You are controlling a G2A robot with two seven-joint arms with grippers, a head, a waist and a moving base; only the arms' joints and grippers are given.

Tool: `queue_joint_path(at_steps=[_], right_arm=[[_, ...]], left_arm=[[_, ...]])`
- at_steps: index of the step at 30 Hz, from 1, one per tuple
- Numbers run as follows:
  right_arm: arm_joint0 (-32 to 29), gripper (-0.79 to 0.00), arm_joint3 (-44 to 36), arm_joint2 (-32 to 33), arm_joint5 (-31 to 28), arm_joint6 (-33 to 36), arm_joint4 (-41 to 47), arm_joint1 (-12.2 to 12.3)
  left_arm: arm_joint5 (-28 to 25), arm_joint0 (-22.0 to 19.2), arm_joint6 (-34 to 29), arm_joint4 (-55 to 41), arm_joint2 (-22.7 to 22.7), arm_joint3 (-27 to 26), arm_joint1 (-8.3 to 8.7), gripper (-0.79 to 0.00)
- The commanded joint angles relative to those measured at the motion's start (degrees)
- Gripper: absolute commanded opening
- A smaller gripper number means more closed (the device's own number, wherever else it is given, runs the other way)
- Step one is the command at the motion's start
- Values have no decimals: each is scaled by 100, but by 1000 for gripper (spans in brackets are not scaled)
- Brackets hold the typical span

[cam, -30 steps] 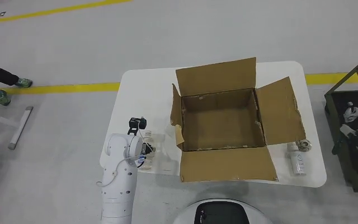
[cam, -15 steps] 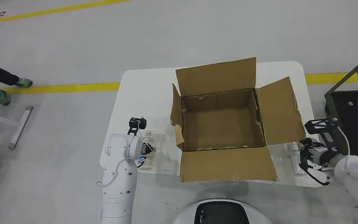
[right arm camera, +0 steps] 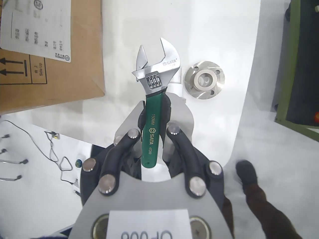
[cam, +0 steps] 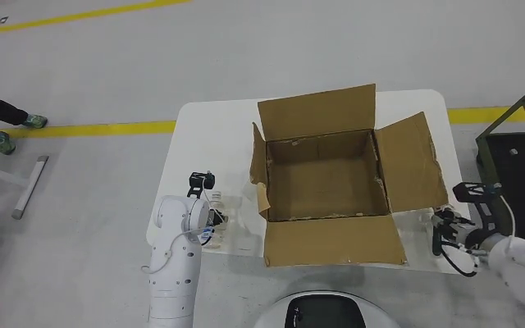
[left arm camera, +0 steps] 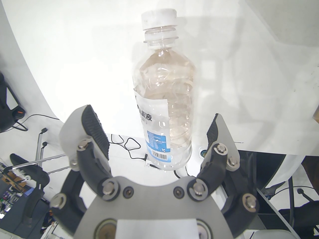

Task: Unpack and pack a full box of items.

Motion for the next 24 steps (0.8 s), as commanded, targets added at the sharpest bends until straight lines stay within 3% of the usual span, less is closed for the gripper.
queue_joint_path(at_steps=[1, 5, 24], right_arm=[[-50, -785, 114, 49, 188, -172, 543, -23], [-77, -785, 325, 1, 111, -312, 898, -19], [425, -785, 704, -1075, 296, -198, -494, 102]], left_arm=[[0, 0, 0, 0, 0, 0, 0, 0], [0, 0, 0, 0, 0, 0, 0, 0], [0, 0, 0, 0, 0, 0, 0, 0]])
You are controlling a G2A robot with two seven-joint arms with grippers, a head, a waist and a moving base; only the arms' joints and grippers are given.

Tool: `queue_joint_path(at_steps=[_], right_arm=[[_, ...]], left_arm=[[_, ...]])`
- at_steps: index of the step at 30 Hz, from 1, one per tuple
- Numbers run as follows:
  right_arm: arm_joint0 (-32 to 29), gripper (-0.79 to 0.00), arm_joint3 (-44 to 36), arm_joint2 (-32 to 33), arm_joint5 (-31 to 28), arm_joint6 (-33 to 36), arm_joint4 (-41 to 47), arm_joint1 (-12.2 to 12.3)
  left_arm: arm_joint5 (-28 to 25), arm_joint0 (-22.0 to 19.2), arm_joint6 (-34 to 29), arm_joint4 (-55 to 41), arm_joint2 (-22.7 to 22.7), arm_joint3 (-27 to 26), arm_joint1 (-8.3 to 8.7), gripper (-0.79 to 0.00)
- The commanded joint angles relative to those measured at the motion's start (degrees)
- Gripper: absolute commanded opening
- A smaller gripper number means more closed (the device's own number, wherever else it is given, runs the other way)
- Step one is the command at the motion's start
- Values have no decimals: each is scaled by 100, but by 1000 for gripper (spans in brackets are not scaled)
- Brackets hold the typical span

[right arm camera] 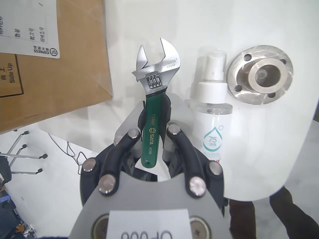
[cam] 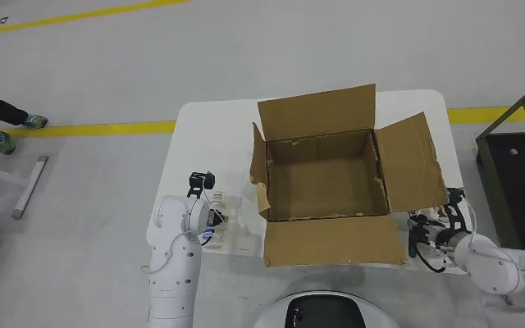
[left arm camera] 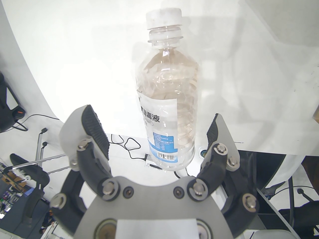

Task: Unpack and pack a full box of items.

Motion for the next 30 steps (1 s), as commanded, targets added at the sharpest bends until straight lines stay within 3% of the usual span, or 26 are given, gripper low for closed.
queue_joint_path(at_steps=[1, 5, 7, 10, 13, 19, 25, 30], right_arm=[[25, -785, -2, -94, 43, 2, -112, 6], [48, -785, 6, -199, 138, 16, -224, 17], [49, -696, 10, -216, 160, 12, -221, 23], [50, -668, 0, -216, 187, 16, -214, 34], [51, -536, -20, -199, 199, 40, -181, 46], [79, -483, 27, -198, 215, 24, -159, 68], [112, -493, -59, -44, 228, -147, 26, 89], [18, -505, -145, 432, -169, -986, 556, 104]], left_arm=[[0, 0, 0, 0, 0, 0, 0, 0], [0, 0, 0, 0, 0, 0, 0, 0], [0, 0, 0, 0, 0, 0, 0, 0], [0, 0, 0, 0, 0, 0, 0, 0], [0, 0, 0, 0, 0, 0, 0, 0], [0, 0, 0, 0, 0, 0, 0, 0], [0, 0, 0, 0, 0, 0, 0, 0], [0, 0, 0, 0, 0, 0, 0, 0]])
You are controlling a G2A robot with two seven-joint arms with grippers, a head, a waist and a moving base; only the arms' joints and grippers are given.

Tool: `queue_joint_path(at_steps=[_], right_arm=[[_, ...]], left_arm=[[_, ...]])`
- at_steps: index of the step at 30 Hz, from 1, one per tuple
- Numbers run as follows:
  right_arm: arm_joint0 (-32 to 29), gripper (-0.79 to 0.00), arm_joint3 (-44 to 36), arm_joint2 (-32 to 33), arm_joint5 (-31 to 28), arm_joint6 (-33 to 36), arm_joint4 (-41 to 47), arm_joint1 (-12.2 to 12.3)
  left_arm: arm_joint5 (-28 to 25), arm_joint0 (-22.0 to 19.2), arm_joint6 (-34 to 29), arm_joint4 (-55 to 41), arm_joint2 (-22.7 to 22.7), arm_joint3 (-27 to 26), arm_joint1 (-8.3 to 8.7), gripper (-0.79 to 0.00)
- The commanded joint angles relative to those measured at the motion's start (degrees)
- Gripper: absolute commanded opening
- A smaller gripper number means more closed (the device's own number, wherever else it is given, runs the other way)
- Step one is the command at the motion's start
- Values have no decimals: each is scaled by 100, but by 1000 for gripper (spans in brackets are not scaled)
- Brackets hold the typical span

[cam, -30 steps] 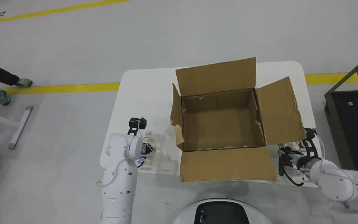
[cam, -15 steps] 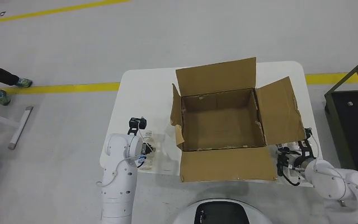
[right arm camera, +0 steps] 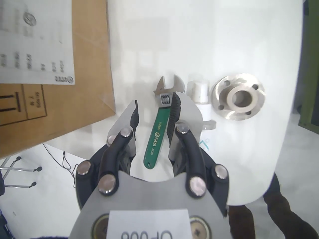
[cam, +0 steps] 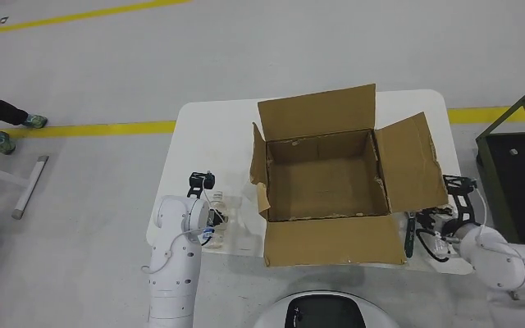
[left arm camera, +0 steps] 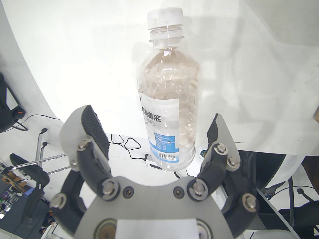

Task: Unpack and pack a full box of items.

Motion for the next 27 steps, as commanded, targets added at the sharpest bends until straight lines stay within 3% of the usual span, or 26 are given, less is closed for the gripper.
queue_joint_path(at_steps=[1, 3, 6, 15, 27], right_arm=[[-69, -526, -23, 254, -268, -513, 329, 2], [-170, -597, -58, 505, -490, -965, 399, 12], [-343, -785, -242, 795, -744, -1818, 96, 22], [-495, -785, -521, 1190, -818, -3060, 659, -16], [-473, -785, -636, 1136, -808, -3195, 821, -26]], left_arm=[[0, 0, 0, 0, 0, 0, 0, 0], [0, 0, 0, 0, 0, 0, 0, 0], [0, 0, 0, 0, 0, 0, 0, 0], [0, 0, 0, 0, 0, 0, 0, 0], [0, 0, 0, 0, 0, 0, 0, 0]])
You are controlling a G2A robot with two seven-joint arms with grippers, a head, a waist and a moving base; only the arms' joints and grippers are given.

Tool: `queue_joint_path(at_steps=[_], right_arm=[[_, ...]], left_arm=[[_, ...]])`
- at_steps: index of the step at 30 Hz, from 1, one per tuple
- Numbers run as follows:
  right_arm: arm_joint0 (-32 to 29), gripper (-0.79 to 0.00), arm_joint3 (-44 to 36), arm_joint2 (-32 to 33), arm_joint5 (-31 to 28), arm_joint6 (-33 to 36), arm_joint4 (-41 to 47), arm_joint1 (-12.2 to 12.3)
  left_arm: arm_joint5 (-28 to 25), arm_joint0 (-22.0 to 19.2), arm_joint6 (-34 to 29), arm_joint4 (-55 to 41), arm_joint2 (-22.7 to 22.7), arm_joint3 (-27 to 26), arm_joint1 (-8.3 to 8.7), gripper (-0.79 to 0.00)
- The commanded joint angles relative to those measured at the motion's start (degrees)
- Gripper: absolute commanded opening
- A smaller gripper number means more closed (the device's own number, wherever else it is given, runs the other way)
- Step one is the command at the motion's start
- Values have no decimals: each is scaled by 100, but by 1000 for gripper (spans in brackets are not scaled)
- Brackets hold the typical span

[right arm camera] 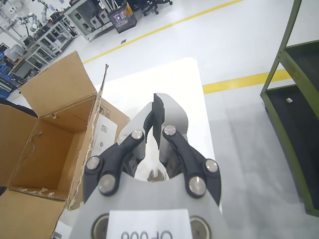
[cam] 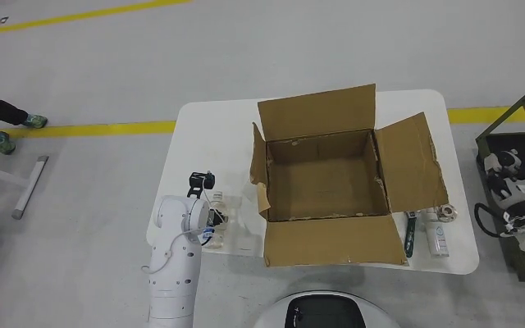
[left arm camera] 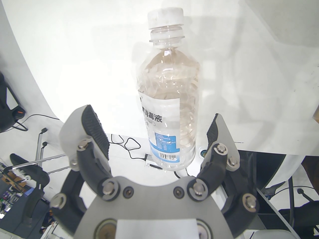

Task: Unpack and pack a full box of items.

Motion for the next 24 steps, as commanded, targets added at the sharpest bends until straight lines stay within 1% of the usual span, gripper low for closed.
queue_joint_path(at_steps=[1, 4, 7, 9, 14, 22, 24], right_arm=[[46, -785, -127, -73, -91, -220, -74, -1], [125, -785, -263, -121, -162, -636, 25, -15], [152, -785, -388, -113, -398, -1045, 224, -28], [163, -785, -431, -85, -542, -1178, 417, -32], [261, -785, -457, -89, -683, -1103, 535, -16], [431, -785, -193, -309, -753, -684, 445, 22], [458, -785, -149, -354, -767, -630, 428, 29]], left_arm=[[0, 0, 0, 0, 0, 0, 0, 0], [0, 0, 0, 0, 0, 0, 0, 0], [0, 0, 0, 0, 0, 0, 0, 0], [0, 0, 0, 0, 0, 0, 0, 0], [0, 0, 0, 0, 0, 0, 0, 0], [0, 0, 0, 0, 0, 0, 0, 0], [87, 84, 283, -52, -37, -30, 6, 0]])
